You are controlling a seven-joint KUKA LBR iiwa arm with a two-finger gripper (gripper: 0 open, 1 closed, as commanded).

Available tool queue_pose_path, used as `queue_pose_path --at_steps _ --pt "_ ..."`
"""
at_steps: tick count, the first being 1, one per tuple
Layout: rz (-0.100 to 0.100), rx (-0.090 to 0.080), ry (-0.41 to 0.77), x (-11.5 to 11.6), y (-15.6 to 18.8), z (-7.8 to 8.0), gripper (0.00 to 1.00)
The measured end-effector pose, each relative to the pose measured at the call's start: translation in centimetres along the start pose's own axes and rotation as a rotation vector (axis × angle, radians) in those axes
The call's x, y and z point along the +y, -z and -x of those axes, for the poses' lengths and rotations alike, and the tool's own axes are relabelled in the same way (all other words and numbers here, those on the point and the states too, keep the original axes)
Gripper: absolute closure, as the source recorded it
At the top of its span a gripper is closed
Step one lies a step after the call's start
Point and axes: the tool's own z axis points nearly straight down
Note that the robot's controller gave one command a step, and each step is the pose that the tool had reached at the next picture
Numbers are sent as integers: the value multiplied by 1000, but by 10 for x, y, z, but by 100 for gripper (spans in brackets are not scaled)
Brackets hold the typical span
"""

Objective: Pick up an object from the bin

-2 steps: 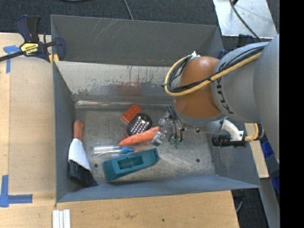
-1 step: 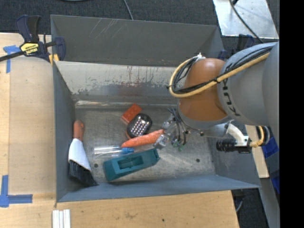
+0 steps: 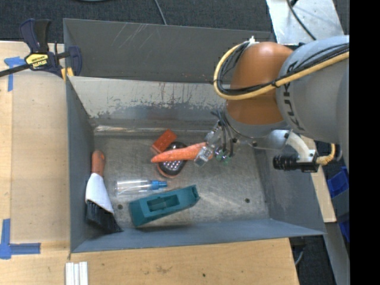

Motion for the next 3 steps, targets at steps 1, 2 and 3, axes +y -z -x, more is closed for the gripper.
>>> queue_pose_path --at_steps 1,2,3 --pt "12 -13 -57 -6 6 2 100" --pt "-3 3 -67 -2 0 0 100" --pt "2 -2 -69 10 44 -18 100"
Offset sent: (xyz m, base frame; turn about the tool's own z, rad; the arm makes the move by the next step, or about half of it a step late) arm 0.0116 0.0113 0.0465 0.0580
